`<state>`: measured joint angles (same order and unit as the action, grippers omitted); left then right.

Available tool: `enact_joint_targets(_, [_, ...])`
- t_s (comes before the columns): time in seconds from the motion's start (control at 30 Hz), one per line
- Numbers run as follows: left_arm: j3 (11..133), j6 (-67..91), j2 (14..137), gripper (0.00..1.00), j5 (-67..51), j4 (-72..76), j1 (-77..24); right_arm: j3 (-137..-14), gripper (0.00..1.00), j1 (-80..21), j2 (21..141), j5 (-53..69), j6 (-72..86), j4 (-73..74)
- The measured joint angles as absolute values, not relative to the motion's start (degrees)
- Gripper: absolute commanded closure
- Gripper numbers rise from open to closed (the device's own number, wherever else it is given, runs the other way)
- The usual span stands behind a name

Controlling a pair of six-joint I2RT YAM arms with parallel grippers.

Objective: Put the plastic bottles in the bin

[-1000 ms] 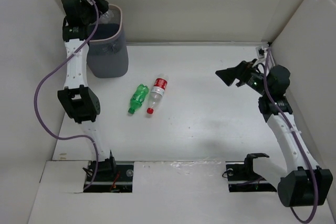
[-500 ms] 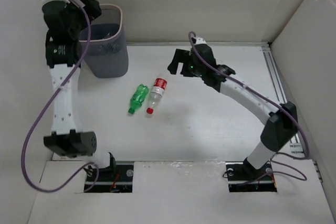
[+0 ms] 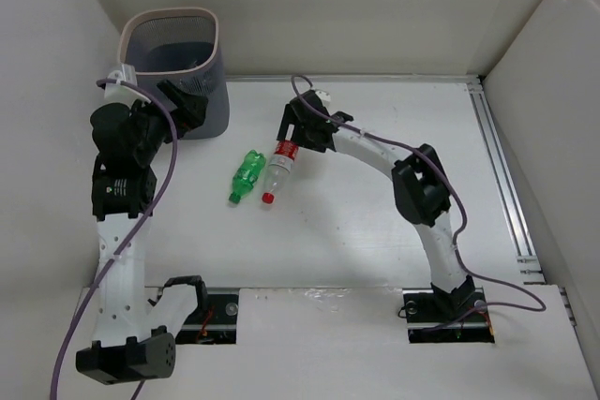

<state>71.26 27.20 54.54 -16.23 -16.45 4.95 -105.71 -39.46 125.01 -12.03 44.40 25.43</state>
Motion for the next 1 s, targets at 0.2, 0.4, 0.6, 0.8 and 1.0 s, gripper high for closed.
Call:
enact_joint_targets(0.2, [68.3, 27.0, 52.8, 0.00, -20.0, -16.8, 5.0, -114.1, 0.03, -39.5, 133.6, -11.8, 44.9, 28.6])
enact_joint_targets(0.4, [65.6, 27.0, 50.5, 0.00, -22.6, -15.7, 5.0, -122.5, 0.28, -39.2, 140.6, -9.9, 43.7, 33.4])
enact_joint_targets(0.6, [62.4, 26.9, 50.4, 0.00, -25.6, -15.2, 5.0, -117.5, 0.92, -37.7, 138.1, -5.1, 42.2, 29.9])
enact_joint_targets(0.8, [59.3, 27.9, 51.3, 0.00, -33.0, -10.7, 4.9, -93.9, 0.99, -31.9, 121.5, -3.7, 41.6, 26.7])
enact_joint_targets(1.0, [59.1, 29.4, 58.0, 0.00, -31.7, -5.3, -11.1, -78.3, 0.99, -21.5, 99.2, 0.7, 36.5, 19.4])
